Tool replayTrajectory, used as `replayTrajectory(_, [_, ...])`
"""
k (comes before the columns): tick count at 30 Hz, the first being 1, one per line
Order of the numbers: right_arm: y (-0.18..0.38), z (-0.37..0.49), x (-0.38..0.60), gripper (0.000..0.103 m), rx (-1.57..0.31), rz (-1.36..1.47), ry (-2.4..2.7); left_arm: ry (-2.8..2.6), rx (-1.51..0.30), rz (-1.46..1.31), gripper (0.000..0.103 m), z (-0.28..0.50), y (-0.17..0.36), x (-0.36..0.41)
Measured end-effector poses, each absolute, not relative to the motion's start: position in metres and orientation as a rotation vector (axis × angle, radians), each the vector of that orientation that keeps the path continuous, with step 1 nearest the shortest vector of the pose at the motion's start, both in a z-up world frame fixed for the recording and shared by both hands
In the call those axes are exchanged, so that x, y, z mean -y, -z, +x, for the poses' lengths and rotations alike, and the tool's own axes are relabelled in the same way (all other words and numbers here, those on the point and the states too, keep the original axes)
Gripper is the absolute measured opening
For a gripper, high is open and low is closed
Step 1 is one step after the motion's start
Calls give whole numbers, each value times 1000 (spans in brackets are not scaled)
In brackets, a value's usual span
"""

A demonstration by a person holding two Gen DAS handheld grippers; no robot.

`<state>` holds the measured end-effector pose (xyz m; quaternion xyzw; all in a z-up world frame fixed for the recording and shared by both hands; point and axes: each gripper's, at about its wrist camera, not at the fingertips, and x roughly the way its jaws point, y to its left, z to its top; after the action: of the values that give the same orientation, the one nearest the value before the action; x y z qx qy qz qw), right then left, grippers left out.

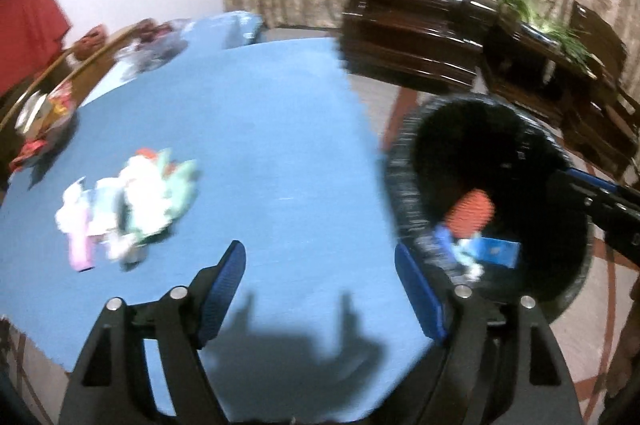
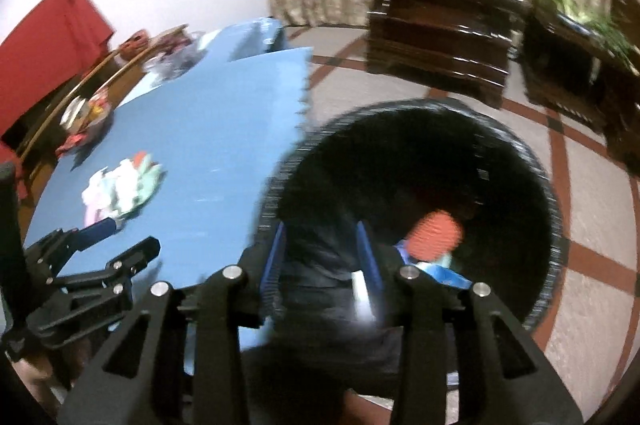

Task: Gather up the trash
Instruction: 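Return both tools to the remaining items on the table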

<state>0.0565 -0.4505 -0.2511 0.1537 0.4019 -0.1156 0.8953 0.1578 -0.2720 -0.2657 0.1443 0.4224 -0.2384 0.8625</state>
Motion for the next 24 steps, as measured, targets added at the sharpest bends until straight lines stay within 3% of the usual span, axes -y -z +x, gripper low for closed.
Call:
replayTrajectory(11, [238, 136, 325, 42, -840, 223, 45, 301, -846, 204, 77, 209, 249, 129])
replayTrajectory(24, [247, 204, 239, 49, -869, 171, -41, 190, -849, 141, 77, 242, 263, 25])
